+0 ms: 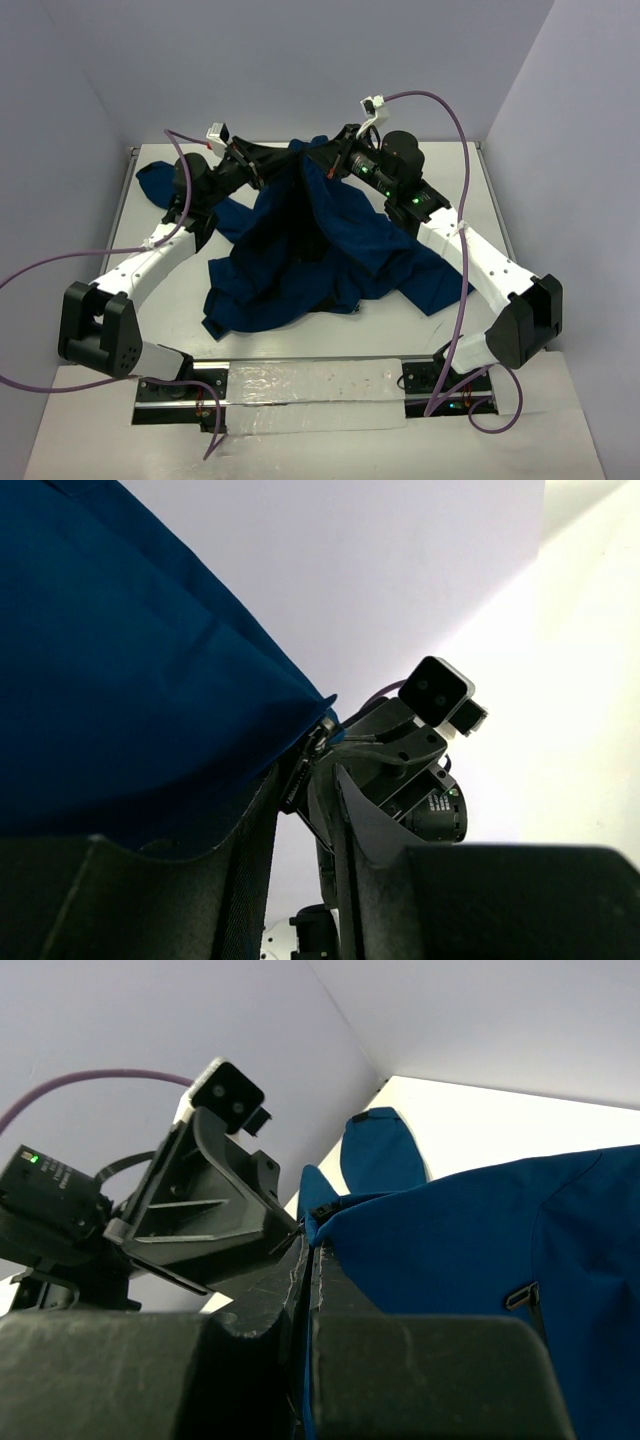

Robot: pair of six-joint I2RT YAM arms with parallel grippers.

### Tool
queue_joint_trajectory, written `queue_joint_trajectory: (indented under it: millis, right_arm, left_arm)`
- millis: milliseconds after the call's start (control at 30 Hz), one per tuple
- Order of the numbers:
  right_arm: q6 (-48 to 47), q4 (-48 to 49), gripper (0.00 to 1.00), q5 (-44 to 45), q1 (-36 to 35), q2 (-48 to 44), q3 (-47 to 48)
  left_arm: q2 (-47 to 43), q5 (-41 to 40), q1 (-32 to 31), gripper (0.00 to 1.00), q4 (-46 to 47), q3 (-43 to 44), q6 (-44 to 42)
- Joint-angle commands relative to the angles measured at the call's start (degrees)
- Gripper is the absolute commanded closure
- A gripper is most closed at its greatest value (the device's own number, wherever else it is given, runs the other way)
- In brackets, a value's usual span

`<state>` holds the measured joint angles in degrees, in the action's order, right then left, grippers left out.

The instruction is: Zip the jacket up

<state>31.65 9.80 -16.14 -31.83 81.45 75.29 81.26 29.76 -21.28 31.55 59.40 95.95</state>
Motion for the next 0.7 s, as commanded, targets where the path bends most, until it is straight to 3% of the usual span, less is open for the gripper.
queue_joint_trajectory:
  millis: [0,367,600,667]
  right_arm:
    - [-0.71,3.29,1.00,-0.51,0.06,-2.48,2.06]
    - [-0.80,3.47,1.00,-1.13,0.11,-2.22,1.97]
    - [-0.89,3.54,1.00,-1.51,0.18,-2.17,2.08]
    - [-0.91,3.47,1.00,-1.42,0.17,-2.26,2.13]
  left_arm:
    - [-0.23,-0.18,0.10,0.67,4.49,0.19,1.65]
    - [1.17,0.08,0.10,0.76,9.78,-1.62,5.81]
    - [1.81,0.48,0.10,0.75,9.58,-0.41,6.04]
    - [1.90,0.39,0.10,0.80,9.79,-0.36,6.37]
